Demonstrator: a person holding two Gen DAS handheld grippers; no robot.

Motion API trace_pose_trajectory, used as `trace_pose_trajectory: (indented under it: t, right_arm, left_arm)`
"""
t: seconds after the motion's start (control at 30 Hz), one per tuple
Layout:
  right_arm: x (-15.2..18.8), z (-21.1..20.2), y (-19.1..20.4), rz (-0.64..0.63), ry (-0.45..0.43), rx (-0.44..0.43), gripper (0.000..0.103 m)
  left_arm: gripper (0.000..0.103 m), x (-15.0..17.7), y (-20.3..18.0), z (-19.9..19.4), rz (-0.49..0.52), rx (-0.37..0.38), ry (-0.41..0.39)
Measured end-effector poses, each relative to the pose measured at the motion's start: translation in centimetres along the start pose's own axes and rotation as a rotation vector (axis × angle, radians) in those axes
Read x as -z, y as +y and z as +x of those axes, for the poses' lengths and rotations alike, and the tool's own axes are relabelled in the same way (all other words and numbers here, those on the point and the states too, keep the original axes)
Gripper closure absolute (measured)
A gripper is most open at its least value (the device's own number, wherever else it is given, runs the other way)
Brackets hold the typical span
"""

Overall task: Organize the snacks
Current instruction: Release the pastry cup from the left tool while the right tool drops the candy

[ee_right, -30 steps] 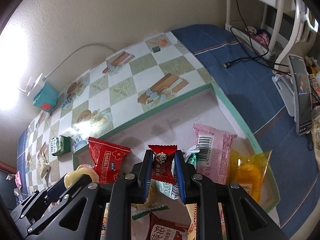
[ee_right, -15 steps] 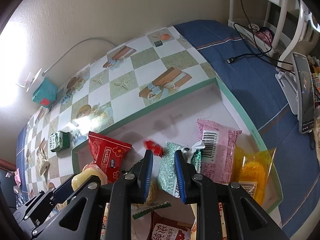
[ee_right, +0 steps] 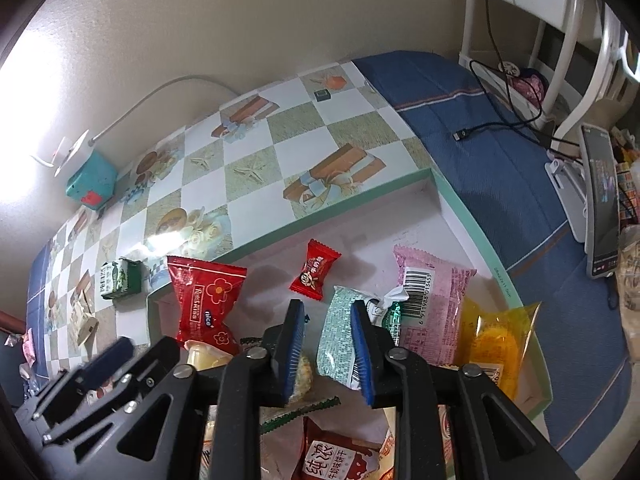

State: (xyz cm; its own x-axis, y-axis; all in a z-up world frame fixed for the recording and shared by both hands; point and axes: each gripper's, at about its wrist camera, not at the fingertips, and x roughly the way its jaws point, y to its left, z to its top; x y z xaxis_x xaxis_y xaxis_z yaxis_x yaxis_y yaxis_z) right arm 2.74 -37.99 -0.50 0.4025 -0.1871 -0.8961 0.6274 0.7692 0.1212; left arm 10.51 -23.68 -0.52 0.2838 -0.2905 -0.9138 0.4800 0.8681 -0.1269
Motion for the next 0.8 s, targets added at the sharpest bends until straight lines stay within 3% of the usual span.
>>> trace_pose_trajectory:
  t: [0.03, 0.1, 0.17, 0.33, 0.6, 0.8]
  right_arm:
    - [0.0, -0.1, 0.1, -0.002, -0.002, 0.004, 0.053]
    - [0.0, -0.2, 0.4, -0.007, -0.005, 0.013, 0.041]
    - [0.0, -0.1, 0.8, -0.014, -0.004, 0.018, 0.04]
    - [0.2, 0.2, 1.9, -0.039, 0.0, 0.023, 0.019]
    - [0.7, 0.3, 4.1, -0.081, -0.006, 0.012, 0.005]
    - [1.0, 0.5, 5.7, -0.105, -0.009, 0.006, 0.003]
  left_arm:
    - [0.038, -0.1, 0.4, -0.1, -0.012, -0.01, -0.005]
    - [0.025, -0.3, 1.7, -0.3, -0.043, -0.037, -0.012]
    - [0.02, -0.4, 2.9, -0.3, -0.07, -0.07, -0.024]
    - [0.013, -0.5, 6.4, -0.3, -0.149, -0.141, -0.031]
    - [0.011, -0.2, 12.2, -0.4, -0.283, -0.198, -0.034]
    - [0.01, 0.4, 16.3, -0.5, -0.386, -0.221, -0.03]
